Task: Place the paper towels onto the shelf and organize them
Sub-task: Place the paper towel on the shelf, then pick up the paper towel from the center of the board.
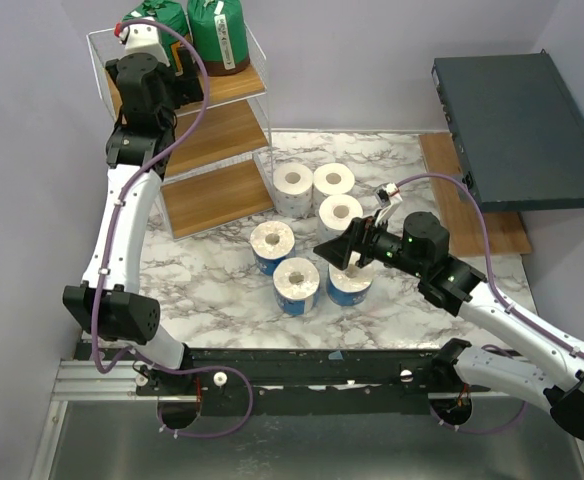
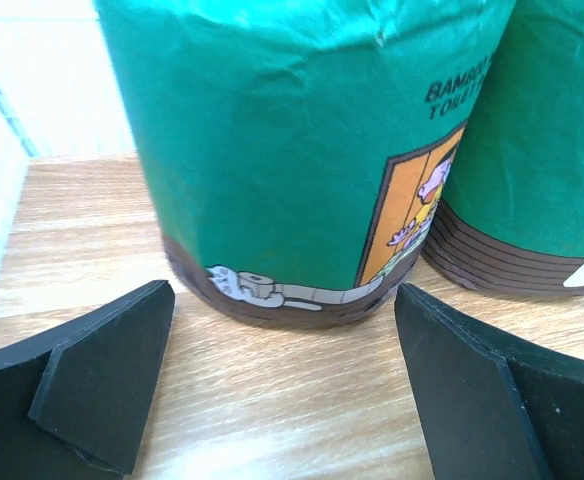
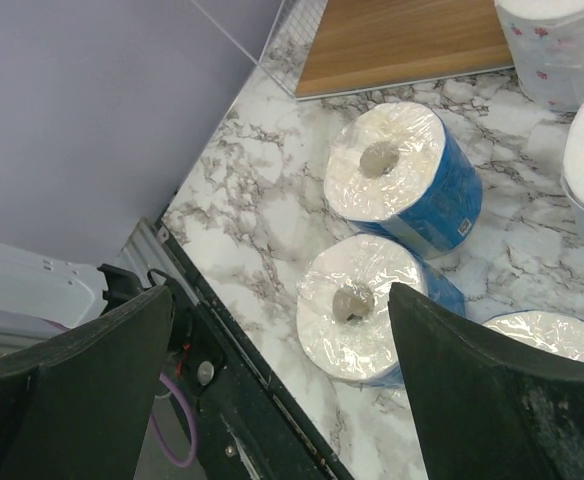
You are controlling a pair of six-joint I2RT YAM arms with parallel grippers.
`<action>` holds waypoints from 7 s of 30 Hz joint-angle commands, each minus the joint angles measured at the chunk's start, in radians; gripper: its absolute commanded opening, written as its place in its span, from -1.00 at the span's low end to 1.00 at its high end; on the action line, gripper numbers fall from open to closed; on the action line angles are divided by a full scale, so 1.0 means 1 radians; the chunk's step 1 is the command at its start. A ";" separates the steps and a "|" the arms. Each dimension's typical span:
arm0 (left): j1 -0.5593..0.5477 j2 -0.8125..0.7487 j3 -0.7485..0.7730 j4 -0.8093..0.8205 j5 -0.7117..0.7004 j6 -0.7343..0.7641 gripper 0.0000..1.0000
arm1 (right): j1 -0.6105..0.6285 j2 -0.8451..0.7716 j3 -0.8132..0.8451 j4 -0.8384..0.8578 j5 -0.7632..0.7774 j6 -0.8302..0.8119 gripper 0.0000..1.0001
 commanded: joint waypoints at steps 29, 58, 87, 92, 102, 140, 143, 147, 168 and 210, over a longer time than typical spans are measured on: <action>-0.526 -0.648 -0.429 -0.342 -0.291 -0.147 0.97 | -0.001 -0.051 -0.027 -0.218 0.435 0.056 1.00; -0.635 -1.008 -1.163 -0.206 -0.322 -0.649 0.97 | -0.001 -0.147 -0.187 -0.143 0.556 0.098 0.99; -0.634 -1.144 -1.346 -0.160 -0.104 -0.651 0.91 | -0.131 0.265 0.157 -0.233 0.447 0.120 0.84; -0.634 -1.157 -1.365 -0.166 -0.102 -0.665 0.90 | -0.151 0.313 0.180 -0.214 0.463 0.127 0.81; -0.634 -1.169 -1.372 -0.150 -0.120 -0.646 0.91 | -0.153 0.411 0.298 -0.307 0.608 0.170 1.00; -0.634 -1.119 -1.358 -0.165 -0.100 -0.687 0.89 | -0.266 0.624 0.335 -0.240 0.350 0.094 0.45; -0.634 -1.126 -1.365 -0.165 -0.099 -0.691 0.89 | -0.266 0.635 0.354 -0.247 0.356 0.092 0.42; -0.634 -1.130 -1.365 -0.172 -0.100 -0.692 0.89 | -0.267 0.649 0.369 -0.255 0.364 0.085 0.40; -0.634 -1.082 -1.351 -0.144 -0.105 -0.668 0.89 | -0.267 0.689 0.382 -0.278 0.376 0.040 0.28; -0.634 -1.105 -1.368 -0.150 -0.084 -0.689 0.88 | -0.266 0.706 0.441 -0.350 0.387 0.013 -0.01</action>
